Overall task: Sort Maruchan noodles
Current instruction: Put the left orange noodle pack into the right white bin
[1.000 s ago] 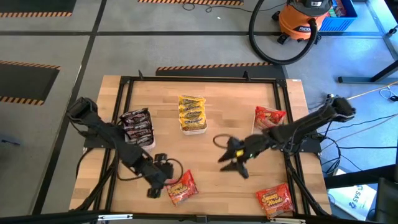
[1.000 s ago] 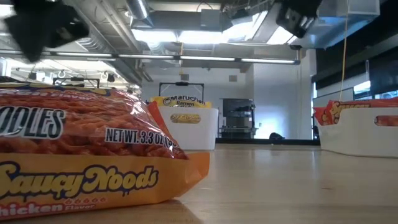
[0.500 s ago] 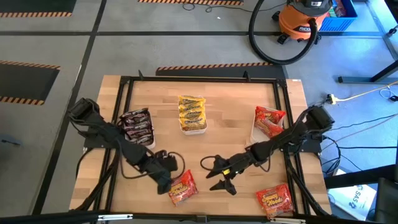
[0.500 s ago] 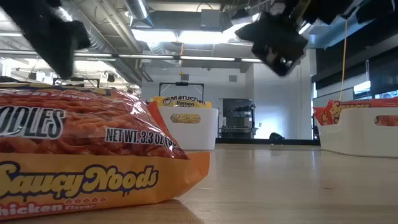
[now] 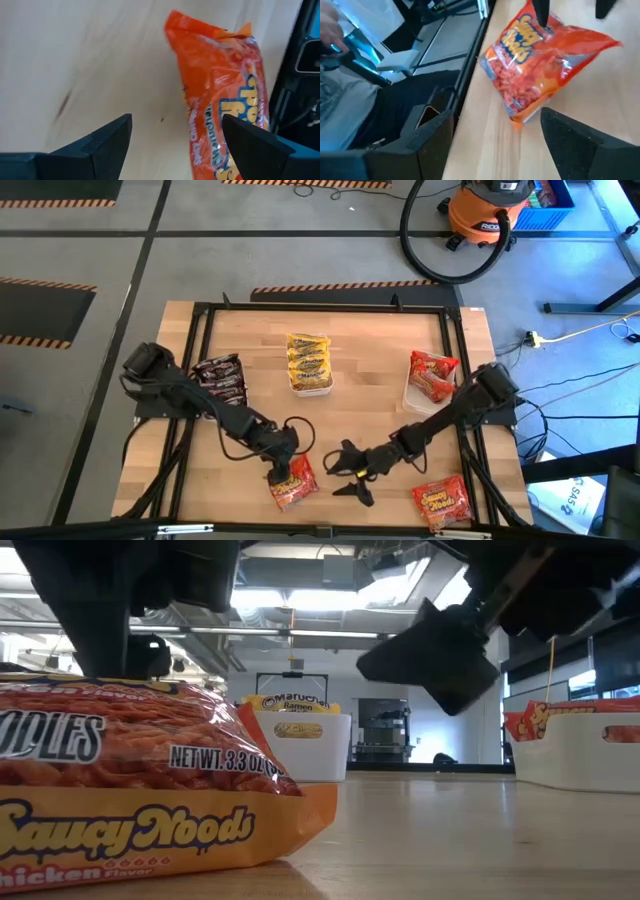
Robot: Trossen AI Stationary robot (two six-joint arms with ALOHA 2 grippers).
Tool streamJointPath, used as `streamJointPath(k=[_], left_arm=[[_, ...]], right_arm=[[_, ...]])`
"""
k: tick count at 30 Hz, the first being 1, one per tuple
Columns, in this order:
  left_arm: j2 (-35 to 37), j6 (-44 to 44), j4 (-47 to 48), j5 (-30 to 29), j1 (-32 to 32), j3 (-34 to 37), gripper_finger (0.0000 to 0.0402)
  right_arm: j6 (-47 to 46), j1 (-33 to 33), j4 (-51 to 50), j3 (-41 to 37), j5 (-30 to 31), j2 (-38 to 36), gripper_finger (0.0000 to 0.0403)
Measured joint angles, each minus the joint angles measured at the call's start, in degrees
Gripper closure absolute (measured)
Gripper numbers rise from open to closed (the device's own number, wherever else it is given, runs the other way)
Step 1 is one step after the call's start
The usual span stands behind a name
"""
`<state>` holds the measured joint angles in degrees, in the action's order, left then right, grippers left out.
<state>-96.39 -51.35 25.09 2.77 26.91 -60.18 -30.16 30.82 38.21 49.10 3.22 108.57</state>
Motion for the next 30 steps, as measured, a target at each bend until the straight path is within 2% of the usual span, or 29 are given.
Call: streamJointPath(k=[2, 7, 14, 20, 30], left_arm=[[-0.6, 1.2, -0.9, 0.4, 0.0, 0.0, 0.0098], [-2.1, 2.4, -0.9, 1.2, 0.0, 0.0, 0.0098], [-3.2, 4.6, -5.5, 3.5, 1.1, 0.0, 0.0098], [-6.3, 4.3, -10.8, 5.9, 1.8, 0.0, 0.0098], [-11.3, 3.0, -21.2, 10.4, 2.0, 0.0, 0.0098]], right_arm=[[0.5, 0.5, 3.0, 0.1, 1.2, 1.2, 0.0126], [2.1, 1.1, 2.7, 3.9, 2.6, 5.5, 0.0127], [6.8, 1.0, 2.5, 10.3, -1.5, 10.2, 0.0127], [7.6, 0.2, -0.2, 10.4, -1.7, 10.3, 0.0127], [7.6, -0.1, -6.5, 10.4, 6.5, 10.4, 0.0127]])
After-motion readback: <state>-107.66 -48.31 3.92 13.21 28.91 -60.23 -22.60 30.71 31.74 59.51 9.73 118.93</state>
